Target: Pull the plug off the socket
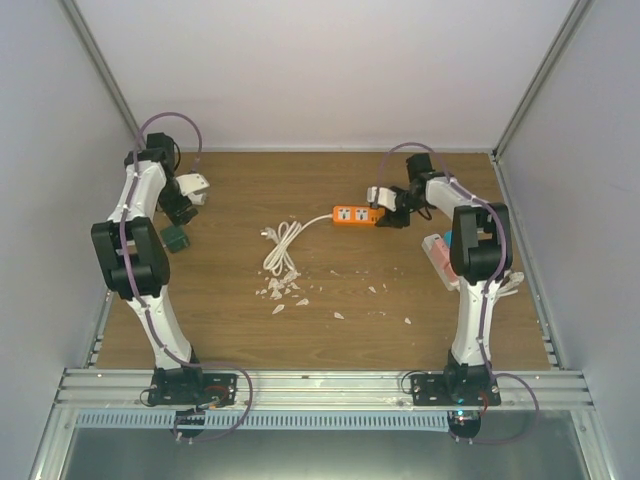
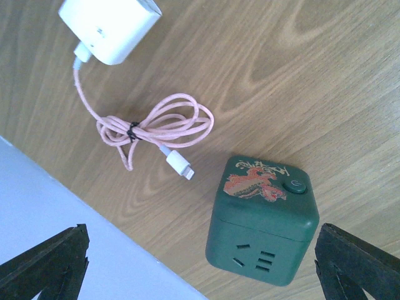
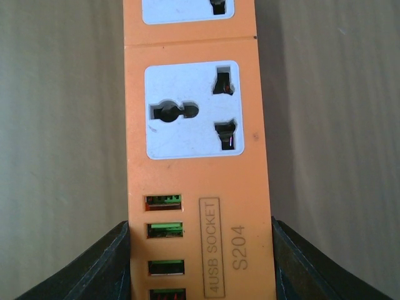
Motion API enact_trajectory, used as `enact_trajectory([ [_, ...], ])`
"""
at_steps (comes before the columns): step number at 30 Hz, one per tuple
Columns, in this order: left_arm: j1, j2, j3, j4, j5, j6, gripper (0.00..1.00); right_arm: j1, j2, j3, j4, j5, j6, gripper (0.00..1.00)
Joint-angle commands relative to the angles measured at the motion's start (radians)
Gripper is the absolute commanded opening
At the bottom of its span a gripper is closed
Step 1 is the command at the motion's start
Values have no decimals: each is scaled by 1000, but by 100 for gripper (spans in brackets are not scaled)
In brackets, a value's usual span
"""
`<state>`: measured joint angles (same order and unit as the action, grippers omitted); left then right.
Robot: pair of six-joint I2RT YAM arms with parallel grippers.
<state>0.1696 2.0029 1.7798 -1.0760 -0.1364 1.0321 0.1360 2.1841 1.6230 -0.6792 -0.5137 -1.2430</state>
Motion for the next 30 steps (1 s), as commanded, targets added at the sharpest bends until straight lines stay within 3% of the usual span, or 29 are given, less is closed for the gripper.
enact_trajectory([
  [1,-5,-58,-12,45,60,-41,99,-86,89,44,-3,181,-36,33],
  [8,-19,-86,38,58,132,-75,99,-205,115,83,-23,213,-87,33],
  [17,-118,-131,113,80,249,-58,99,-339,147,147,-60,215,-135,33],
  [30,-251,-112,112,86,254,-77,99,-441,137,149,-76,241,-184,35],
])
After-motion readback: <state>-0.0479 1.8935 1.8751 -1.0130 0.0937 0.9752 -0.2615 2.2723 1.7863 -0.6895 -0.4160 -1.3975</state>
